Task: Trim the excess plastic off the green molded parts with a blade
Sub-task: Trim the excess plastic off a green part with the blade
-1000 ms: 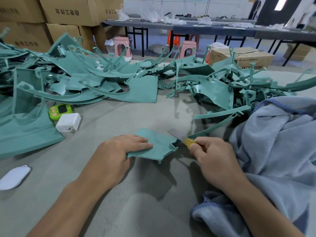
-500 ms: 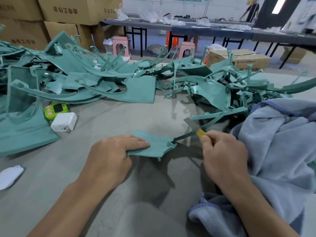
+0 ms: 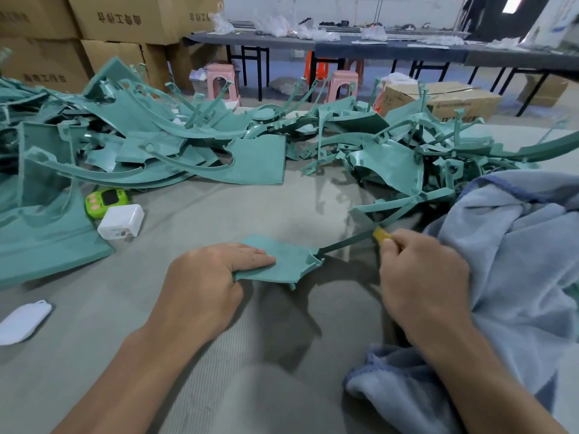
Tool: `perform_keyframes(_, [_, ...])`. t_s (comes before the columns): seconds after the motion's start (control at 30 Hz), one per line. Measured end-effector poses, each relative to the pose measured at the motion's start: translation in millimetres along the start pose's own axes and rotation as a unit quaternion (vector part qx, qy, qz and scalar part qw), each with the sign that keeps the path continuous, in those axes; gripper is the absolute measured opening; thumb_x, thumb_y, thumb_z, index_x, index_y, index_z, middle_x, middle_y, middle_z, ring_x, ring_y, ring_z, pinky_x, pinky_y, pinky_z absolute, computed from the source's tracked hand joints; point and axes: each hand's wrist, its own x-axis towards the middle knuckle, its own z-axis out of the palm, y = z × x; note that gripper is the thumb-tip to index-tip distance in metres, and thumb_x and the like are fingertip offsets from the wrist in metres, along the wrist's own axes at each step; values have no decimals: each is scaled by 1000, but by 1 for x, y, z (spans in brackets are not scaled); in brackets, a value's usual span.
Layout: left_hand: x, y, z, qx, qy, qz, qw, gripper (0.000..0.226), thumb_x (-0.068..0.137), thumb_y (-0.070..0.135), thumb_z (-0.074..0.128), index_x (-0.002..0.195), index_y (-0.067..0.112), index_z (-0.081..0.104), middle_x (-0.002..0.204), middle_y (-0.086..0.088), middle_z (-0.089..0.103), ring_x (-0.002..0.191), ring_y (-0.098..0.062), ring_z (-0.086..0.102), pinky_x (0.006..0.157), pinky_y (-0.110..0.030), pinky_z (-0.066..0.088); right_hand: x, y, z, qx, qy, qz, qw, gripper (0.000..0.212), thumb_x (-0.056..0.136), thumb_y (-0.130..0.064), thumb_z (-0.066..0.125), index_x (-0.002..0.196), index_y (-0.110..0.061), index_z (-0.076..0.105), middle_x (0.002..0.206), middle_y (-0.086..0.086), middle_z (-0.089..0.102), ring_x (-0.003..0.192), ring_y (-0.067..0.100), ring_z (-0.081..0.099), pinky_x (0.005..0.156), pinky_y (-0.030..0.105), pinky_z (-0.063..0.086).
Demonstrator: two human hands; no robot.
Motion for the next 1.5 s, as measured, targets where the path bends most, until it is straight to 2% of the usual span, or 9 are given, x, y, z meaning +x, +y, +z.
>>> perform_keyframes(0.17, [0,-2,-3,6,11,3,1000,66,60,-9,60,99,41,80,106,23,74,113,14,51,98,7,25,-10,2,9,62,-70,-96,991,40,99,-29,57,63,-20,42,50,-4,46,48,7,42,47,24,22])
perform_keyframes(0.5, [-3,-13,-25,34,42,-28,998,68,55,-20,69,86,40,82,92,24,75,102,7,60,91,-4,41,-14,-3,10,77,-88,-112,987,37,101,-36,52,68,-22,43,57,-2,51,51,12,46,45,22,26])
perform_keyframes(0.63, [-3,-14,-29,49,41,-20,998,70,53,-20,68,85,41,81,93,26,73,99,5,63,87,-25,50,1,2,3,-2,-54,-7,999,38,102,-36,49,67,-22,45,56,-8,48,51,9,38,48,27,19])
perform_keyframes(0.8, [-4,-10,-29,56,53,-22,997,67,54,-19,69,84,40,81,91,24,74,100,4,62,85,-21,49,-16,-15,5,-8,-63,-59,996,34,102,-39,46,71,-25,47,57,-6,50,52,10,39,50,29,22])
perform_keyframes(0.93, [-4,0,-33,60,53,-27,996,57,59,-13,69,84,37,82,89,16,78,100,2,61,84,-18,47,0,-5,-3,-11,16,52,998,28,101,-34,49,78,-20,57,63,-1,58,58,24,35,57,34,24])
perform_keyframes(1.1, [-7,6,-36,47,47,-72,995,50,64,-3,64,83,40,81,90,17,78,94,-8,73,90,-34,58,-22,-21,3,11,-74,-100,992,37,102,-36,47,67,-23,45,55,-6,50,55,15,45,56,31,25])
perform_keyframes(1.2, [-6,12,-39,53,50,-70,995,50,58,11,48,83,38,82,90,15,78,95,-12,74,88,-41,59,-2,-8,-3,-18,9,12,1000,32,101,-33,50,72,-21,54,53,-10,42,51,17,37,53,30,23])
perform_keyframes(1.37, [-7,7,-37,41,36,-88,995,47,61,7,55,82,39,82,91,16,78,95,-10,73,92,-33,56,-19,-16,5,29,-75,-109,991,36,102,-33,52,68,-21,47,54,-5,49,55,17,48,53,30,25])
perform_keyframes(1.5, [-5,4,-34,32,44,-91,994,62,58,-17,65,82,38,82,90,16,78,103,2,59,85,-9,40,5,-1,-5,-18,22,16,999,31,99,-31,54,70,-20,56,52,-10,40,51,19,38,52,30,23])
